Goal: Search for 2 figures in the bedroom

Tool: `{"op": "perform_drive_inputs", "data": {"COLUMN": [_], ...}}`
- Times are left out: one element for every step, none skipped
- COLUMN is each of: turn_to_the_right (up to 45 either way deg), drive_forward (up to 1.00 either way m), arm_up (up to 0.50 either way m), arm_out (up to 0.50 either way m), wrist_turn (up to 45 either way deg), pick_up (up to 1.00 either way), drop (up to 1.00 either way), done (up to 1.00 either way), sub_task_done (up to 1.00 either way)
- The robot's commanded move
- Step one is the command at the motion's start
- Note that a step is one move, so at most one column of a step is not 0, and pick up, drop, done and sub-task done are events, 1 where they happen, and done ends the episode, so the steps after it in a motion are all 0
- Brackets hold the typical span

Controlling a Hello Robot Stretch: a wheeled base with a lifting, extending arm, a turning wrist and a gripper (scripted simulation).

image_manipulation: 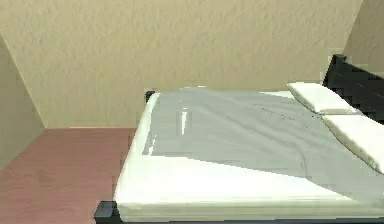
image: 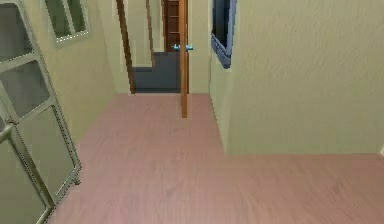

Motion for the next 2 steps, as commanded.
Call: {"op": "perform_drive_inputs", "data": {"turn_to_the_right": [18.0,0.0], "drive_forward": [0.0,0.05], "arm_up": [0.0,0.0], "arm_out": [0.0,0.0], "wrist_turn": [0.0,0.0], "pick_up": [0.0,0.0], "drop": [0.0,0.0], "done": [0.0,0.0], "sub_task_done": [0.0,0.0]}}
